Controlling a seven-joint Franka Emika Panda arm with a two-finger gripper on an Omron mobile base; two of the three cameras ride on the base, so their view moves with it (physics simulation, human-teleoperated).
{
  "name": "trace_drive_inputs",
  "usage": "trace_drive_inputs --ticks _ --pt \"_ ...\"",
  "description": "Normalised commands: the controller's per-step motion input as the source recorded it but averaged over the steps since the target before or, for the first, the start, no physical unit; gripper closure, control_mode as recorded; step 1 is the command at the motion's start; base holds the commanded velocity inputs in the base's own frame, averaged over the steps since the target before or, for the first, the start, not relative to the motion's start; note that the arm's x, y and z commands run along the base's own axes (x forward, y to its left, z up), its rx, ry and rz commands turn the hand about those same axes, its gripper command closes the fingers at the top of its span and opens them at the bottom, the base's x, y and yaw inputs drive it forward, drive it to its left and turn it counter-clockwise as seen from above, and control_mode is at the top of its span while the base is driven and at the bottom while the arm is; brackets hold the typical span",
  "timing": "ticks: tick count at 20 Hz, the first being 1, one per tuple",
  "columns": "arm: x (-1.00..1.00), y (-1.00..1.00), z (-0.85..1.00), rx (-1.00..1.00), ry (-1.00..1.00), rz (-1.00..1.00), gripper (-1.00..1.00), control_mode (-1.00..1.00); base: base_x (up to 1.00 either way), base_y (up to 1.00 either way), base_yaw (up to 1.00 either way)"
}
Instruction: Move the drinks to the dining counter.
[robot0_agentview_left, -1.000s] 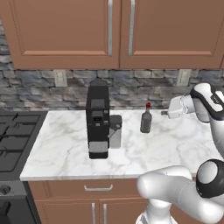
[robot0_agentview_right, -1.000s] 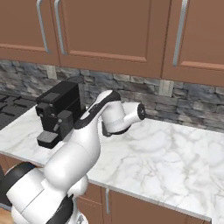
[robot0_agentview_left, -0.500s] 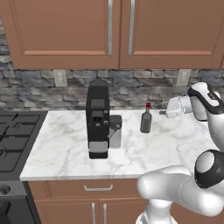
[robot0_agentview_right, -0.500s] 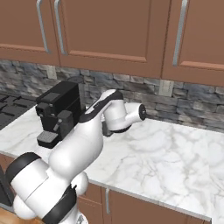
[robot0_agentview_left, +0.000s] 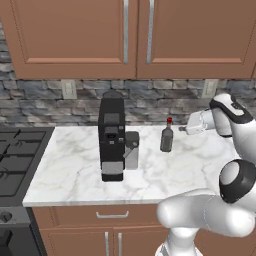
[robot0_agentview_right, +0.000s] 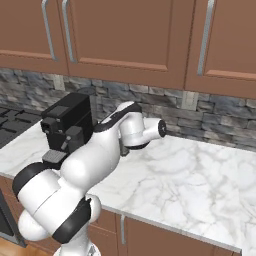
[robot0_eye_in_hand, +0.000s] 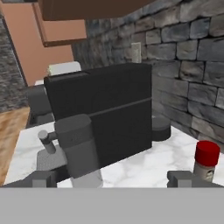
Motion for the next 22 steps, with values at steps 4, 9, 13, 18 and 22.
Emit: trace_drive_inputs --ticks 4,9,13,18,22 --pt "0.22 0.00 -0.09 0.00 0.00 0.00 -1.00 -1.00 0.00 0.00 0.00" --pt "0.24 0.00 -0.12 0.00 0.00 0.00 -1.00 -1.00 0.00 0.00 0.00" --pt "0.24 0.00 -0.18 0.00 0.00 0.00 -1.00 -1.00 0.00 0.00 0.00" --pt "0.22 0.00 -0.18 0.00 0.00 0.00 -1.00 -1.00 0.00 0.00 0.00" --pt "0.22 -0.01 -0.15 0.00 0.00 0.00 -1.00 -1.00 0.00 0.00 0.00"
